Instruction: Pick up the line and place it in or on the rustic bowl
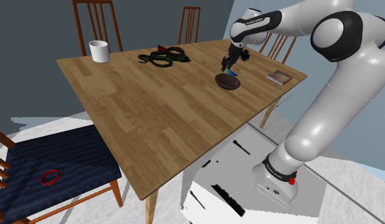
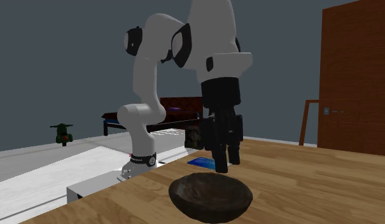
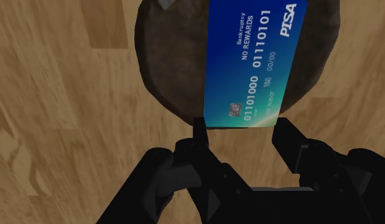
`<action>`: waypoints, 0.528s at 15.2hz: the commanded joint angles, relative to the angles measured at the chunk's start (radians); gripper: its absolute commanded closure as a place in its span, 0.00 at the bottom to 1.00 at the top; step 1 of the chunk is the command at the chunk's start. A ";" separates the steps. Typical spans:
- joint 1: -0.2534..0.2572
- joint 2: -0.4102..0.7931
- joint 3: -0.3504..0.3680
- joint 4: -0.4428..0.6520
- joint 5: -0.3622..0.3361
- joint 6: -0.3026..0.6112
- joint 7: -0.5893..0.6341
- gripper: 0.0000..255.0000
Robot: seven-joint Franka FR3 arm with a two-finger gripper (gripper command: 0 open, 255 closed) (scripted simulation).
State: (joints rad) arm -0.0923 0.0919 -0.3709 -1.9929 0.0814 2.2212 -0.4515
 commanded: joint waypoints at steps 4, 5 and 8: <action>-0.002 0.027 0.002 -0.038 0.017 0.063 -0.012 1.00; -0.003 0.033 0.003 -0.045 0.020 0.075 -0.015 1.00; -0.004 0.050 0.005 -0.061 0.031 0.108 -0.024 1.00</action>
State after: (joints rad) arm -0.0955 0.1341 -0.3669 -2.0524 0.1080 2.3193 -0.4714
